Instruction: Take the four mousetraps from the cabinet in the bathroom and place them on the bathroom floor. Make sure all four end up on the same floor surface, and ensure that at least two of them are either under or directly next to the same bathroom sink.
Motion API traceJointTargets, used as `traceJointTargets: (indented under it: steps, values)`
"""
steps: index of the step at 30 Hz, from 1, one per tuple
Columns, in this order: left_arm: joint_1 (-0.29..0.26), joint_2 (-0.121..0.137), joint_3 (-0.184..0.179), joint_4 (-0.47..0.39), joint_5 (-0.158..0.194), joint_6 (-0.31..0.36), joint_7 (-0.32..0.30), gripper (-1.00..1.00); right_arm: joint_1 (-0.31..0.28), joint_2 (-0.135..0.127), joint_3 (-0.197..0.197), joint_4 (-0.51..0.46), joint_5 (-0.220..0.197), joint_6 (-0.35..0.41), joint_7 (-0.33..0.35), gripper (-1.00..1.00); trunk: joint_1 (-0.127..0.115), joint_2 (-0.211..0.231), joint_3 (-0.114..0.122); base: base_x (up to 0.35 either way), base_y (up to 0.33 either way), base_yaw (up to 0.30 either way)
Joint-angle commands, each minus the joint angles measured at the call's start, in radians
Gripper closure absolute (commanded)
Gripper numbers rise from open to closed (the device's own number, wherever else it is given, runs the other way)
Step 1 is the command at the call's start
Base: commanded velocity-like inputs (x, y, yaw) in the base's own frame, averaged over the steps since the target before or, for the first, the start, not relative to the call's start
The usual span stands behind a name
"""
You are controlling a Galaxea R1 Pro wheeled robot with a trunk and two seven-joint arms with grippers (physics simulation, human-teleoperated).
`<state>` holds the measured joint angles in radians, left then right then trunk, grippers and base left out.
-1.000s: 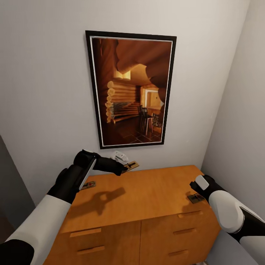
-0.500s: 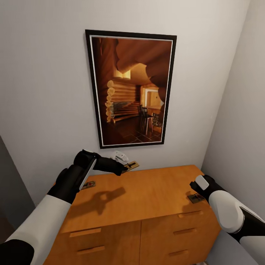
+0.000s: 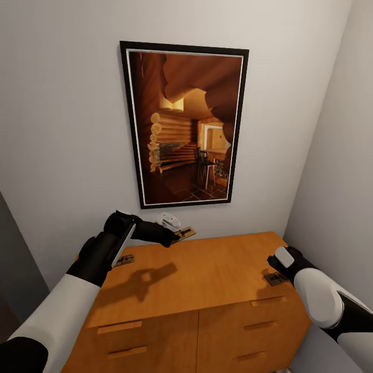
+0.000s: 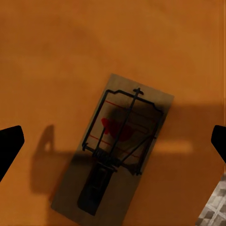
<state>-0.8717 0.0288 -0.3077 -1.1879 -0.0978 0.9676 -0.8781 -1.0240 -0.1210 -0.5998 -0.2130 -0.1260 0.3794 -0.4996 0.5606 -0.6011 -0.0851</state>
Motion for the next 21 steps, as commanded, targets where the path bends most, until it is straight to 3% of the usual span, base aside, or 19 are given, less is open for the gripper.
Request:
traceJointTargets:
  steps: [1, 6, 11, 21]
  values:
    - [-0.001, 0.000, -0.001, -0.001, -0.011, 0.001, -0.010, 1.00, 0.000, 0.000, 0.005, -0.002, -0.010, 0.003, -0.007, -1.00, 0.000, -0.002, -0.002, 0.000, 0.000, 0.000]
    - [-0.001, 0.001, -0.001, -0.001, -0.011, 0.001, -0.010, 1.00, 0.011, 0.000, 0.005, -0.002, -0.010, -0.015, -0.013, -1.00, 0.000, -0.002, -0.002, 0.000, 0.000, 0.000]
    - [-0.001, 0.000, -0.001, -0.001, -0.011, 0.001, -0.010, 1.00, 0.014, 0.000, 0.005, -0.002, -0.010, -0.022, -0.014, -1.00, 0.020, -0.037, -0.018, 0.000, 0.000, 0.000]
    - [-0.001, 0.002, 0.000, -0.001, -0.011, 0.002, -0.010, 1.00, 0.015, 0.003, 0.006, 0.000, -0.013, -0.025, -0.012, -1.00, 0.020, -0.037, -0.018, 0.000, 0.000, 0.000]
